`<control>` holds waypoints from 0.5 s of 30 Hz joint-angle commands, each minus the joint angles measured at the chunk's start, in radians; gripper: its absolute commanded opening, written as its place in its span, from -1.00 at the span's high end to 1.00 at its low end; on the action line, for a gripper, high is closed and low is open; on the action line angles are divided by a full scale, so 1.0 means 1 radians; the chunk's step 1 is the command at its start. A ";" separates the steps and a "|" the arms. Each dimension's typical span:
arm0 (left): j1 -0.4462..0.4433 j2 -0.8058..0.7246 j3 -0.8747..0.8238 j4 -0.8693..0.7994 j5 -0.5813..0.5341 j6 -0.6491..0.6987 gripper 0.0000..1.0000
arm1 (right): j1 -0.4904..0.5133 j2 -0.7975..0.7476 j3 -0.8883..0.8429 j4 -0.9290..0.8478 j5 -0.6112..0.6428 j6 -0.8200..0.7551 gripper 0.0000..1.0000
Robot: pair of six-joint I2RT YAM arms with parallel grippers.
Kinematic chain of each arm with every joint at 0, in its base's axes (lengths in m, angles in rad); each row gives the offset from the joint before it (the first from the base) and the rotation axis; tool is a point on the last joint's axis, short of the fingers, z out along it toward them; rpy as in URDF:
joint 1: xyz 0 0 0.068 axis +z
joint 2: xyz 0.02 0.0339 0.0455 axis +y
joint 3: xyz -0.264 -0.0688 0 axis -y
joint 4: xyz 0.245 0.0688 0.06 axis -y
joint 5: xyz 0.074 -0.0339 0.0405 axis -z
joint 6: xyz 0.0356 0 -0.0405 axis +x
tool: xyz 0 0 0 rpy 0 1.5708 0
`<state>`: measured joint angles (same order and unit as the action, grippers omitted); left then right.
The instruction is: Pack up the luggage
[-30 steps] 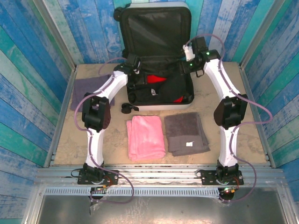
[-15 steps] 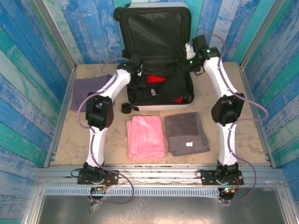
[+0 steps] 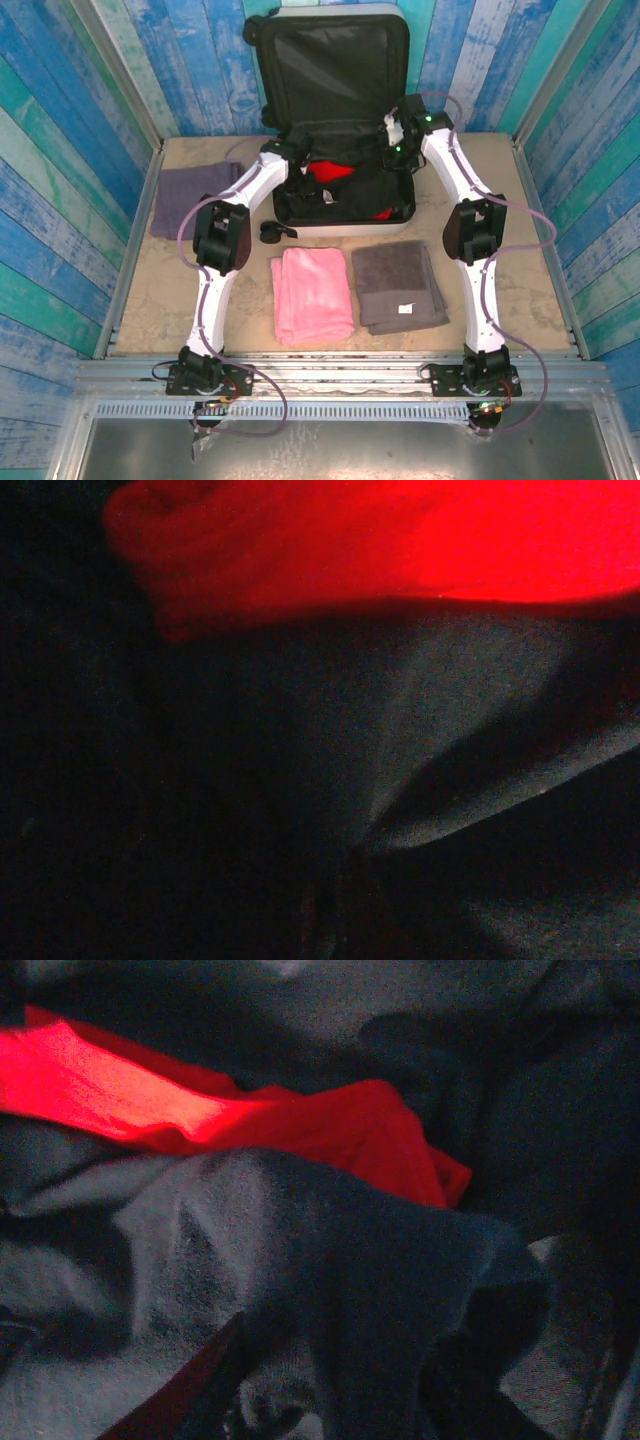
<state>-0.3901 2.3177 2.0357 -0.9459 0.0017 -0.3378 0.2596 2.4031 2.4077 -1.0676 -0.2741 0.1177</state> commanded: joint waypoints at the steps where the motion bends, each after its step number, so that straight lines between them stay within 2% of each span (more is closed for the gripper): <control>1: 0.000 0.016 -0.028 -0.016 0.013 -0.006 1.00 | 0.008 -0.008 0.018 0.003 -0.066 -0.045 0.55; 3: 0.003 -0.012 -0.034 0.003 0.013 -0.012 1.00 | 0.015 -0.031 0.005 0.023 -0.069 -0.076 0.72; 9: 0.005 -0.128 -0.077 0.084 -0.009 -0.012 1.00 | 0.020 -0.145 -0.078 0.091 -0.005 -0.174 0.96; 15: 0.005 -0.266 -0.179 0.211 -0.031 0.001 1.00 | 0.020 -0.277 -0.258 0.256 0.043 -0.238 0.99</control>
<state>-0.3882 2.2292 1.8923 -0.8024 -0.0082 -0.3450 0.2810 2.2147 2.2059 -0.9279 -0.2718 -0.0601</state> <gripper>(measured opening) 0.081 0.115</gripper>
